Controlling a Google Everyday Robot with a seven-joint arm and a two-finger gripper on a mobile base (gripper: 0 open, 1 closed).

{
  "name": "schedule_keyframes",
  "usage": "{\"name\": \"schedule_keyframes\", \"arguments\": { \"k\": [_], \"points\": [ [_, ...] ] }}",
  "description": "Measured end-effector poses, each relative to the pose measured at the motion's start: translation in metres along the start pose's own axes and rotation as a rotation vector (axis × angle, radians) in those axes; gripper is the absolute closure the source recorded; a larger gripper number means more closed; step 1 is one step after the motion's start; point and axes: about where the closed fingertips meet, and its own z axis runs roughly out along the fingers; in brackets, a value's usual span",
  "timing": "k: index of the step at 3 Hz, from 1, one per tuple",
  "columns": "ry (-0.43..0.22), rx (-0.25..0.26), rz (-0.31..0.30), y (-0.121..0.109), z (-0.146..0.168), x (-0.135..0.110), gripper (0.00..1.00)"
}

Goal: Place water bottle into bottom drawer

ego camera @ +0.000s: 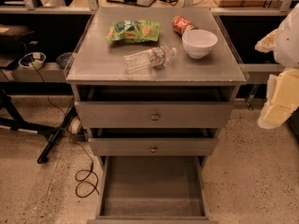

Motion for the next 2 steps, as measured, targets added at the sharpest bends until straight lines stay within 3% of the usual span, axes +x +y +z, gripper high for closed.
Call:
{"name": "schedule_keyframes", "arguments": {
  "k": [1, 2],
  "points": [
    [0.0, 0.0, 0.0, 0.0, 0.0, 0.0, 0.0],
    [-0.029, 0.005, -0.046, -0.0019, -0.0041, -0.0019, 0.0]
  ]
}}
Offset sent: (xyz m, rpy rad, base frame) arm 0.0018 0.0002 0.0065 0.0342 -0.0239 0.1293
